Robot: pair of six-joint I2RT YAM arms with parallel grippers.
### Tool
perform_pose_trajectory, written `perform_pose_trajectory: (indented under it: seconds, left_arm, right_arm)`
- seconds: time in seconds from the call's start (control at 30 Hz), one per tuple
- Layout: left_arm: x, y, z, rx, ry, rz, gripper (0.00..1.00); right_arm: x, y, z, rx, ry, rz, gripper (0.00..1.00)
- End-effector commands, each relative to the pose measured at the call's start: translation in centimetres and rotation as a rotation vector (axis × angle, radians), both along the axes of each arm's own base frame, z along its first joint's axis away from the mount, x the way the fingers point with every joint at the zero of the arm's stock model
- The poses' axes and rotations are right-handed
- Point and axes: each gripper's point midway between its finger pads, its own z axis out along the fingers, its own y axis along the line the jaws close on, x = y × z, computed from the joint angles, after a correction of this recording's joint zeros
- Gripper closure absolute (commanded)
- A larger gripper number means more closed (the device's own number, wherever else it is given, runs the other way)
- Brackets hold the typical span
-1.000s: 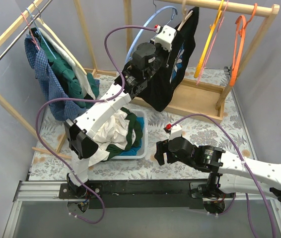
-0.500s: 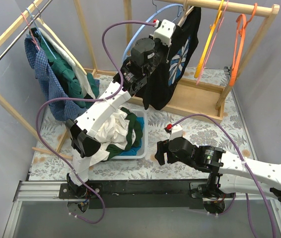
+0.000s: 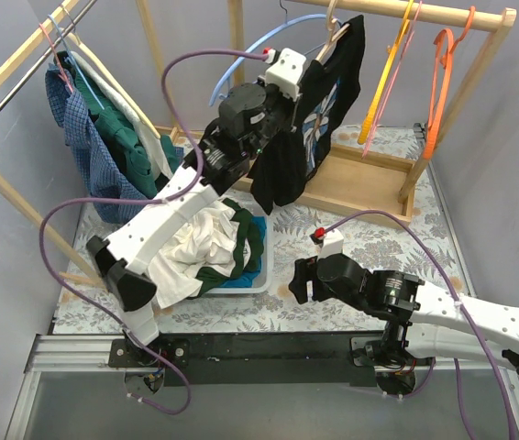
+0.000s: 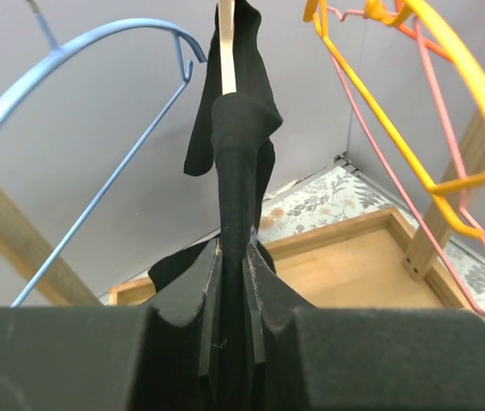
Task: Remove the t-shirt from the hanger
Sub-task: Pick up the hanger from the clothesline, then remove the T-shirt from the hanger.
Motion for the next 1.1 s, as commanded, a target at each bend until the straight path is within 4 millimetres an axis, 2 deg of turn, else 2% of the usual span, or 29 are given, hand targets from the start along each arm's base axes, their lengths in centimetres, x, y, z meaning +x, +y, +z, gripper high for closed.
perform_pose_trajectory:
  seconds: [0.0, 0.07, 0.17, 0.2, 0.23, 0.27, 0.33, 0.37, 0.4, 0.43, 0.5, 0.53, 0.6, 0.63, 0.67, 0.7, 0.73, 0.8, 0.83, 0.9, 0.93, 1.0, 1.07]
  left_arm:
    - [-6.6, 5.5, 9.9, -0.206, -0.163, -0.038, 1.00]
    - [-7.1, 5.7, 8.6, -0.191, -0.136, -0.047, 1.00]
    - [-9.5, 7.5, 9.3, -0.207, -0.136, -0.066, 1.00]
    - [-9.7, 7.7, 8.3, -0.193, -0.120, -0.068, 1.00]
    - [-11.0, 9.0, 9.1, -0.203, -0.127, -0.075, 1.00]
    - [-11.6, 9.4, 9.0, -0.200, -0.124, -0.082, 1.00]
    - [-12.9, 10.1, 8.3, -0.162, -0.087, -0.108, 1.00]
    - [-14.0, 10.9, 8.6, -0.166, -0.078, -0.125, 1.00]
    - [-14.6, 11.3, 8.5, -0.155, -0.065, -0.137, 1.00]
    - [-15.3, 11.6, 7.2, -0.116, -0.021, -0.151, 1.00]
    - [-17.4, 12.7, 7.1, -0.112, -0.005, -0.199, 1.00]
    - [-17.9, 12.9, 5.6, -0.081, 0.034, -0.209, 1.00]
    - [-19.9, 14.1, 5.6, -0.093, 0.034, -0.245, 1.00]
    - [-20.5, 14.3, 4.6, -0.074, 0.054, -0.262, 1.00]
    - [-21.7, 14.2, 4.6, -0.064, 0.049, -0.319, 1.00]
    - [-22.9, 14.7, 4.8, -0.061, 0.038, -0.350, 1.00]
    - [-23.6, 14.8, 4.2, -0.039, 0.058, -0.376, 1.00]
    - [-25.5, 14.9, 4.7, -0.029, 0.061, -0.454, 1.00]
    - [-26.1, 15.0, 4.1, -0.016, 0.088, -0.477, 1.00]
    - [-27.5, 14.6, 3.4, 0.004, 0.116, -0.549, 1.00]
    - [-27.8, 14.4, 2.3, 0.029, 0.156, -0.569, 1.00]
    - [-28.2, 13.9, 0.0, 0.072, 0.219, -0.605, 1.00]
    - [-29.2, 13.5, -2.0, 0.102, 0.278, -0.662, 1.00]
  right_arm:
    - [0.7, -0.7, 1.8, 0.036, -0.043, -0.049, 0.19]
    - [0.8, -0.9, 2.1, 0.034, -0.047, -0.057, 0.19]
    - [0.8, -1.2, 2.6, 0.031, -0.058, -0.058, 0.19]
    - [0.9, -1.2, 3.2, 0.039, -0.067, -0.059, 0.18]
    - [1.0, -1.3, 3.4, 0.031, -0.081, -0.054, 0.16]
    - [1.2, -1.6, 3.7, 0.022, -0.098, -0.056, 0.16]
    - [1.7, -1.9, 5.2, 0.007, -0.158, -0.032, 0.13]
    - [2.2, -2.2, 6.1, 0.000, -0.195, -0.042, 0.13]
    - [2.5, -2.5, 7.2, -0.006, -0.236, -0.032, 0.12]
    - [2.9, -2.6, 9.7, 0.017, -0.285, -0.033, 0.11]
    - [4.0, -3.5, 12.7, -0.031, -0.399, -0.026, 0.11]
    - [4.3, -3.8, 16.1, 0.006, -0.455, -0.035, 0.11]
    - [5.2, -4.4, 19.7, -0.027, -0.578, -0.025, 0.11]
    - [5.5, -4.7, 21.3, -0.025, -0.625, -0.026, 0.11]
    - [5.7, -5.3, 24.0, -0.026, -0.698, -0.023, 0.10]
    - [5.8, -5.7, 25.3, -0.025, -0.742, -0.019, 0.11]
    - [5.9, -5.8, 27.5, 0.023, -0.793, -0.038, 0.10]
    - [5.8, -6.9, 30.4, 0.044, -0.886, -0.049, 0.10]
    - [5.8, -7.2, 32.0, 0.081, -0.920, -0.067, 0.10]
    - [5.6, -7.9, 34.0, 0.091, -0.987, -0.070, 0.10]
    - [5.6, -7.9, 34.6, 0.089, -1.009, -0.063, 0.10]
    - [5.4, -7.1, 35.6, 0.085, -1.047, -0.025, 0.10]
    - [5.4, -6.0, 35.8, 0.047, -1.088, 0.032, 0.10]
